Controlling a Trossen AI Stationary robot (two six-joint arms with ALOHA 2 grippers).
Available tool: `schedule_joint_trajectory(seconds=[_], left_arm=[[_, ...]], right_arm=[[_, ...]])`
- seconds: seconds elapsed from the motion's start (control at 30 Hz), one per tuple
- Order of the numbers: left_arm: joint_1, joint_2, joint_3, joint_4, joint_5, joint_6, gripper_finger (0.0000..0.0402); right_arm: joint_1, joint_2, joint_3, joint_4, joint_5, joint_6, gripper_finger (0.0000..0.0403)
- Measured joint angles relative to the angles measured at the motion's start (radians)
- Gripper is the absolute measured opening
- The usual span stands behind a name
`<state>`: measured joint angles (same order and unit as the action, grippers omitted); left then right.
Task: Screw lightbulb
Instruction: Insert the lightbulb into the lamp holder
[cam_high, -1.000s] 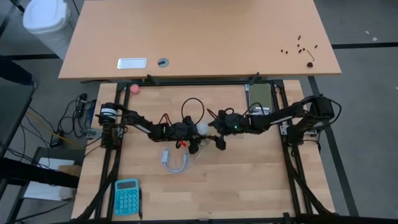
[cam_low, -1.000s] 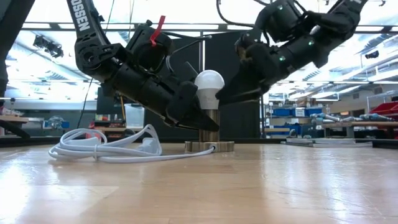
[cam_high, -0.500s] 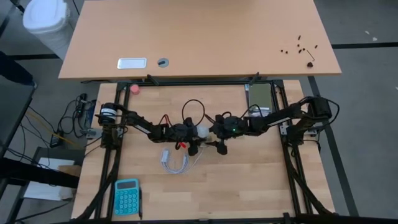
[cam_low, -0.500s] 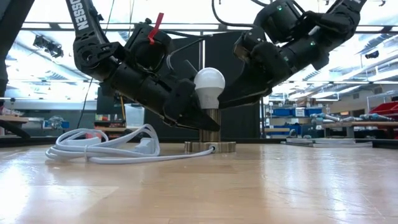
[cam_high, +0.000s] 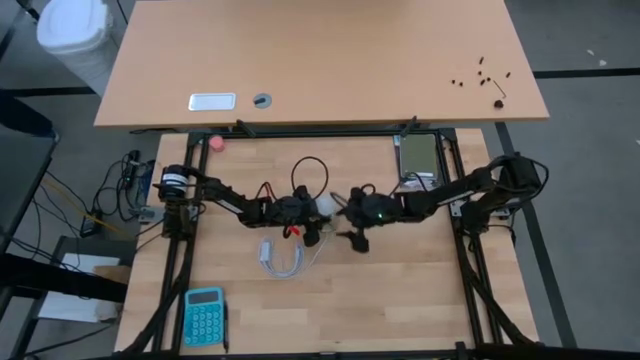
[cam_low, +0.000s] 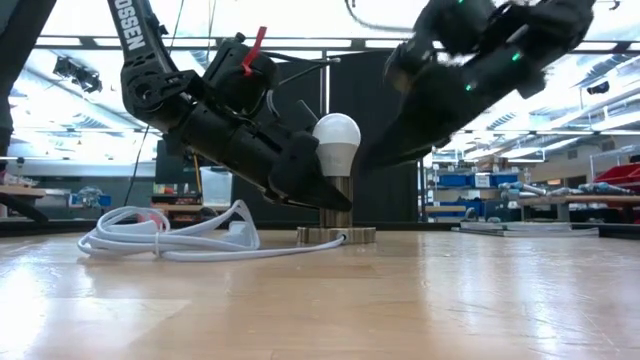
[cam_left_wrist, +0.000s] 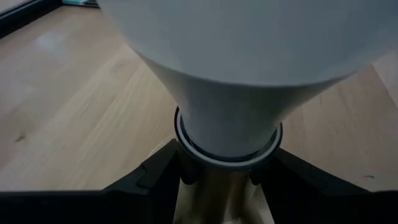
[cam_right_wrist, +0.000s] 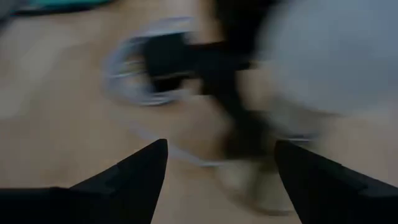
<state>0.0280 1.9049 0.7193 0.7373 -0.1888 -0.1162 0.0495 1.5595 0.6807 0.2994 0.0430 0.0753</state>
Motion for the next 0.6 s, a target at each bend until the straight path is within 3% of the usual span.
schedule_joint_trajectory(seconds=[0.13, 0.3, 0.6], left_arm=[[0.000, 0.000, 0.000, 0.001, 0.016, 0.004, 0.0197], [-0.001, 0.000, -0.001, 0.002, 0.036, 0.007, 0.0197], [-0.002, 0.000, -0.001, 0.002, 0.044, 0.009, 0.0197]], right_arm=[[-0.074, 0.028, 0.000, 0.033, 0.011, -0.019, 0.0308], [-0.130, 0.071, 0.000, 0.159, -0.139, -0.088, 0.0308], [-0.159, 0.165, 0.002, 0.326, -0.219, -0.148, 0.0308]])
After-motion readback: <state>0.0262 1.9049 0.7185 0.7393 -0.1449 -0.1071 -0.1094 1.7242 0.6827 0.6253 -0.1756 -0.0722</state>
